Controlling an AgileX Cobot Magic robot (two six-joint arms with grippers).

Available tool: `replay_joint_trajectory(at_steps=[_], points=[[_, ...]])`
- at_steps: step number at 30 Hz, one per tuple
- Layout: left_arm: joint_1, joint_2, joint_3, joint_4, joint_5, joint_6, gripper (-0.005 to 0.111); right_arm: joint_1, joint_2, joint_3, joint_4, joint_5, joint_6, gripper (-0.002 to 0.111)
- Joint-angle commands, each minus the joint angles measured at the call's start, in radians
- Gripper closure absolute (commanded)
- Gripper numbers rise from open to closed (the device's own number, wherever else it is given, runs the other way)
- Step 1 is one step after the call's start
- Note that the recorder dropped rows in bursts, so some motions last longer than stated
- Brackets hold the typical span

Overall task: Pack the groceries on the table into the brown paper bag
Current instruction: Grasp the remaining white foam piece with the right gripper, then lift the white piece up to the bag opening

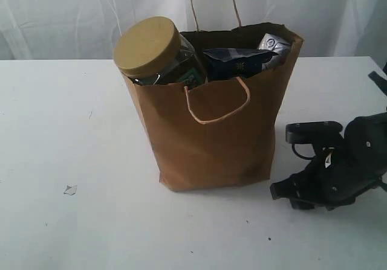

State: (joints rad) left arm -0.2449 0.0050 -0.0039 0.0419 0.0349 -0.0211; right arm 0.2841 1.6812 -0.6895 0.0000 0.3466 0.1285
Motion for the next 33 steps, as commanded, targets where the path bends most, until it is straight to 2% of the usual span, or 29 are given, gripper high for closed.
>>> replay_joint_trajectory(at_steps=[1,8,15,19,25,33], points=[[0.003,-0.005,0.004,-0.011,-0.006,0.0,0.107,-0.005,0.021,0.001,0.0,-0.009,-0.004,0.062],[0.003,-0.005,0.004,-0.011,-0.006,0.0,0.107,-0.005,0.021,0.001,0.0,-0.007,-0.018,0.065],[0.003,-0.005,0.004,-0.011,-0.006,0.0,0.107,-0.005,0.021,0.003,0.009,-0.003,-0.02,0.096],[0.003,-0.005,0.004,-0.011,-0.006,0.0,0.107,-0.005,0.019,0.008,0.009,0.008,-0.02,0.105],[0.003,-0.005,0.004,-0.011,-0.006,0.0,0.107,-0.005,-0.056,0.072,0.009,-0.037,-0.02,0.108],[0.003,-0.005,0.004,-0.011,-0.006,0.0,0.107,-0.005,-0.221,0.13,0.011,-0.007,-0.02,0.108]])
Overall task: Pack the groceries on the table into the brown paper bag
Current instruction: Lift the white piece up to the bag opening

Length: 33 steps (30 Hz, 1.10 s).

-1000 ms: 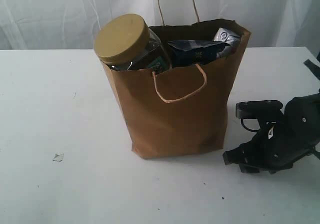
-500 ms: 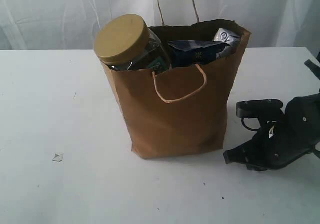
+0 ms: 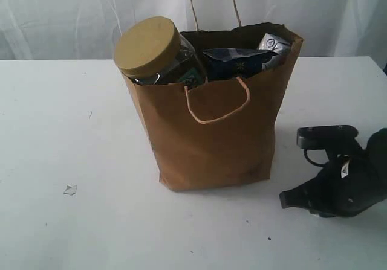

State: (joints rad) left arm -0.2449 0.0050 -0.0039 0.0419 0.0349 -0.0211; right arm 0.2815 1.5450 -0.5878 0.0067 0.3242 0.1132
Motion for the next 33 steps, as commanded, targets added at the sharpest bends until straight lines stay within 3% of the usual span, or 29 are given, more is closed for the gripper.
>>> replay_joint_trajectory(at_steps=[1,26,33], points=[[0.003,-0.005,0.004,-0.011,-0.006,0.0,0.107,-0.002,-0.103,0.033,0.005,0.015,-0.004,0.108],[0.003,-0.005,0.004,-0.011,-0.006,0.0,0.107,-0.002,-0.563,0.054,0.005,0.07,0.0,0.108],[0.003,-0.005,0.004,-0.011,-0.006,0.0,0.107,-0.002,-0.732,-0.013,0.005,0.077,-0.005,0.108]])
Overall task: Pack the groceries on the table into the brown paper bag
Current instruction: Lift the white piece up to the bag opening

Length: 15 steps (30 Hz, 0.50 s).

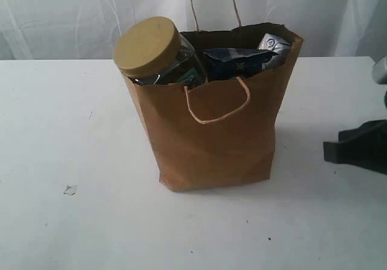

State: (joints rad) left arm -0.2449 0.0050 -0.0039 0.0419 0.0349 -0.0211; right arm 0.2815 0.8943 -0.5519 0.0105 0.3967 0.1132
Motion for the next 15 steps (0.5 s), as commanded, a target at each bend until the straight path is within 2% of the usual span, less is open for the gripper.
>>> replay_joint_trajectory(at_steps=[1,15], points=[[0.003,-0.005,0.004,-0.011,-0.006,0.0,0.107,-0.002,-0.097,-0.067,0.001,0.005,-0.005,0.108],[0.003,-0.005,0.004,-0.011,-0.006,0.0,0.107,-0.002,-0.134,-0.228,0.021,0.043,-0.042,0.108]])
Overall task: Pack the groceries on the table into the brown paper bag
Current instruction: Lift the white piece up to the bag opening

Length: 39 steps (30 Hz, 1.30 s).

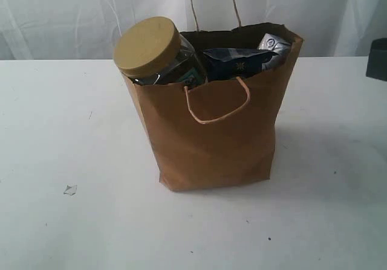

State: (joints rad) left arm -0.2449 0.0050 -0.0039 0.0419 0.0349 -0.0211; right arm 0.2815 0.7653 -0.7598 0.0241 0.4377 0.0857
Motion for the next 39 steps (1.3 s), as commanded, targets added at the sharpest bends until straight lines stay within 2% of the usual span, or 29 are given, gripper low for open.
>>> replay_joint_trajectory(at_steps=[1,39], points=[[0.003,-0.005,0.004,-0.011,-0.006,0.0,0.107,-0.002,-0.005,-0.022,0.008,0.0,-0.015,0.108],[0.003,-0.005,0.004,-0.011,-0.006,0.0,0.107,-0.002,0.054,-0.046,0.032,-0.051,-0.065,0.108]])
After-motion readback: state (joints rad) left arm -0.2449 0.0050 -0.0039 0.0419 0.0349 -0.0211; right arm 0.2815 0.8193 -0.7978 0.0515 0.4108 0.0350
